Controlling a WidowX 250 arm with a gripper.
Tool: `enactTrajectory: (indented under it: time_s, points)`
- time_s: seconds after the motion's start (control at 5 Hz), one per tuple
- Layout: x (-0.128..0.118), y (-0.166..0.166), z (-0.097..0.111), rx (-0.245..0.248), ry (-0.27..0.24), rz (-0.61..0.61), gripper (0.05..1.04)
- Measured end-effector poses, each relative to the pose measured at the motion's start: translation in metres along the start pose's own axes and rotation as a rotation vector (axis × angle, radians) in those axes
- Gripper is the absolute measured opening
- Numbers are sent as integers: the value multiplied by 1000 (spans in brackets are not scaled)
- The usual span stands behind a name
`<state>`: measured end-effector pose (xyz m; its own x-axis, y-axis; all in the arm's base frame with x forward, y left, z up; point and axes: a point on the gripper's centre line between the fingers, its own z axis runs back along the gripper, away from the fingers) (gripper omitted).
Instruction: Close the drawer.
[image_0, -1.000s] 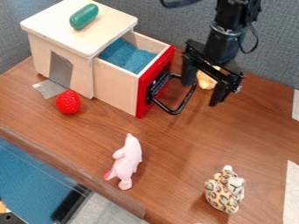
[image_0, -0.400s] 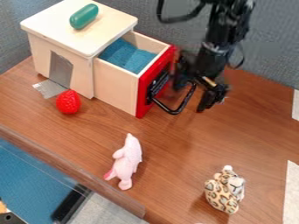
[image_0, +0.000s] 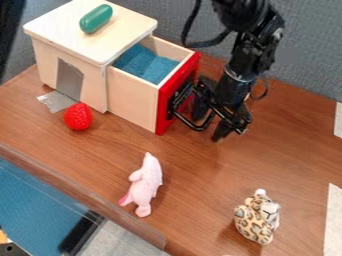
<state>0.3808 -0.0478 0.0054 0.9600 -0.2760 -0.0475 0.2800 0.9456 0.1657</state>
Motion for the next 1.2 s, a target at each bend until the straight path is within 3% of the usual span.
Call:
enactTrajectory:
  time_s: [0.2, 0.4, 0.8, 1.2]
  points:
    - [2, 7, 3, -2, 0, 30, 389]
    - [0, 12, 3, -3, 12, 75, 241]
    - [-9, 50, -5, 14, 24, 189, 206]
    - [-39, 91, -19, 61, 55, 280, 144]
